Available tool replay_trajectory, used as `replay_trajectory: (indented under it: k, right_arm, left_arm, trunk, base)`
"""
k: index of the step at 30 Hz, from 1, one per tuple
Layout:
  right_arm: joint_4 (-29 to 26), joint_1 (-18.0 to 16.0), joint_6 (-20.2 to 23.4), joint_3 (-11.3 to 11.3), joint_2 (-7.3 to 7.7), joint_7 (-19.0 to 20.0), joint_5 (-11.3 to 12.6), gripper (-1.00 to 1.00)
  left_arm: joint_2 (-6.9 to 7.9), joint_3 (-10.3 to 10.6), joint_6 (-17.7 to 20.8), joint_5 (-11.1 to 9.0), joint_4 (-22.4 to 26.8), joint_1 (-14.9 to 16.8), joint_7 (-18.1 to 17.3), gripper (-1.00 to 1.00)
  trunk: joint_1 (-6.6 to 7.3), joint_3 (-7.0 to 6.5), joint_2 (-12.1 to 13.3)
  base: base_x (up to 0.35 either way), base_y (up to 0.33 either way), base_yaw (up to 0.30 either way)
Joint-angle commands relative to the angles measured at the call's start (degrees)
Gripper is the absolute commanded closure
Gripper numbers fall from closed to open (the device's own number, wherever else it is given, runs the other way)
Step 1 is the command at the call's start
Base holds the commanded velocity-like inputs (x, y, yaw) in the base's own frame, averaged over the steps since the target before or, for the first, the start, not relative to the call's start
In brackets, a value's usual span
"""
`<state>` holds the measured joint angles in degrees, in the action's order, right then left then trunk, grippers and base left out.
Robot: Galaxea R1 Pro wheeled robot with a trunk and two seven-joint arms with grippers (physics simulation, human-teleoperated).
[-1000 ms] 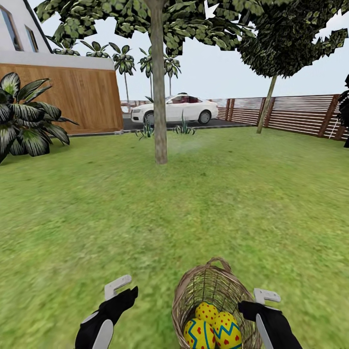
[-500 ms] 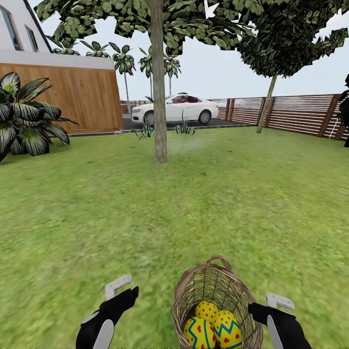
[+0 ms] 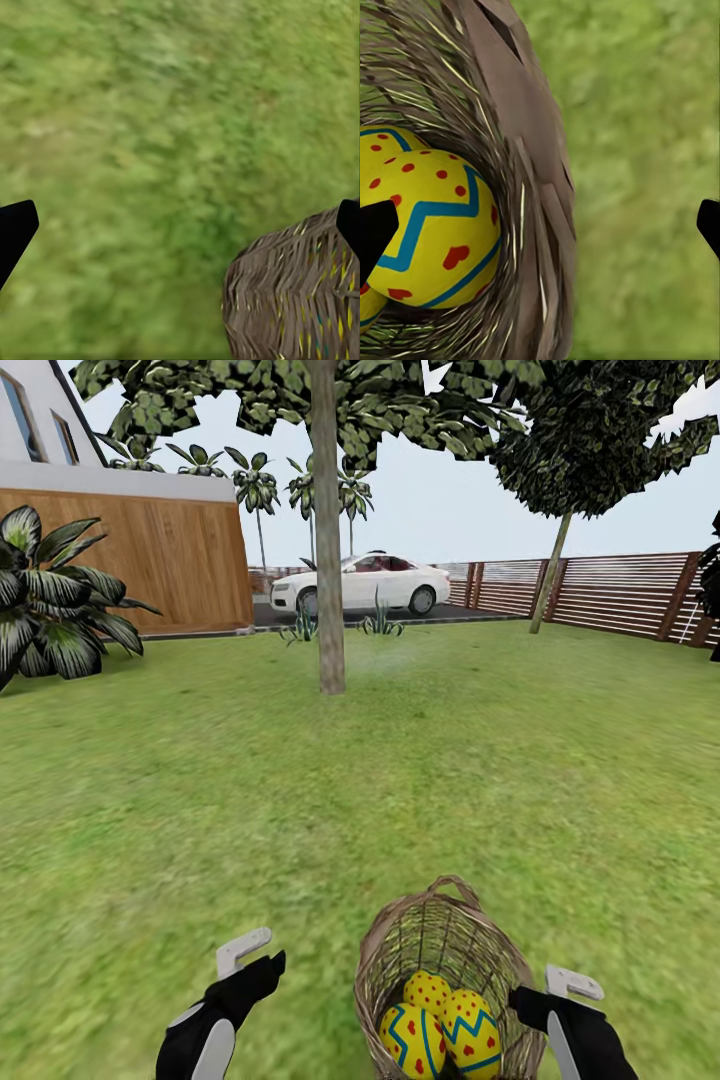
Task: Take the three Easter eggs out of the wicker basket on the lawn in the garden, then place them on the lawn next to a single tree (choose any tree) so that all three eggs are next to the same tree and none are left in the basket.
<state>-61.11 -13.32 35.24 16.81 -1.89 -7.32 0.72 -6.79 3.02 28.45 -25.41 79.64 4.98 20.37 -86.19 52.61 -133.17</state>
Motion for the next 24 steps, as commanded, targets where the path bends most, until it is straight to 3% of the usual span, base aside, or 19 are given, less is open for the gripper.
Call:
replay_trajectory:
  k: [1, 17, 20, 21, 24]
  right_arm:
    - [0.1, 0.0, 0.3, 0.1, -0.05, -0.2, 0.1, -1.0]
    - [1.2, 0.0, 0.2, -1.1, -0.05, -0.2, 0.1, -1.0]
    - [1.3, 0.0, 0.2, -1.1, -0.05, -0.2, 0.1, -1.0]
    - [1.3, 0.0, 0.2, -1.1, -0.07, -0.2, 0.1, 1.0]
    - [1.3, 0.0, 0.2, -1.1, -0.06, -0.2, 0.1, 1.0]
  left_arm:
    - [0.01, 0.1, 0.1, -0.6, 0.1, 0.0, 0.5, -1.0]
    - [0.02, 0.1, 0.1, -0.6, 0.1, 0.0, 0.5, -1.0]
    - [0.02, 0.1, 0.1, -0.6, 0.1, 0.0, 0.5, -1.0]
    - [0.02, 0.1, 0.1, -0.6, 0.1, 0.0, 0.5, -1.0]
    - [0.02, 0.1, 0.1, -0.6, 0.1, 0.0, 0.5, -1.0]
  trunk:
    - [-0.22, 0.24, -0.4]
    - [-3.73, 3.11, -6.9]
    - [-3.73, 3.11, -6.9]
    - [-3.73, 3.11, -6.9]
    - [-3.73, 3.11, -6.9]
  base:
    - [0.0, 0.0, 0.0]
    - [0.0, 0.0, 0.0]
    - [0.0, 0.0, 0.0]
    - [0.0, 0.0, 0.0]
    - [0.0, 0.0, 0.0]
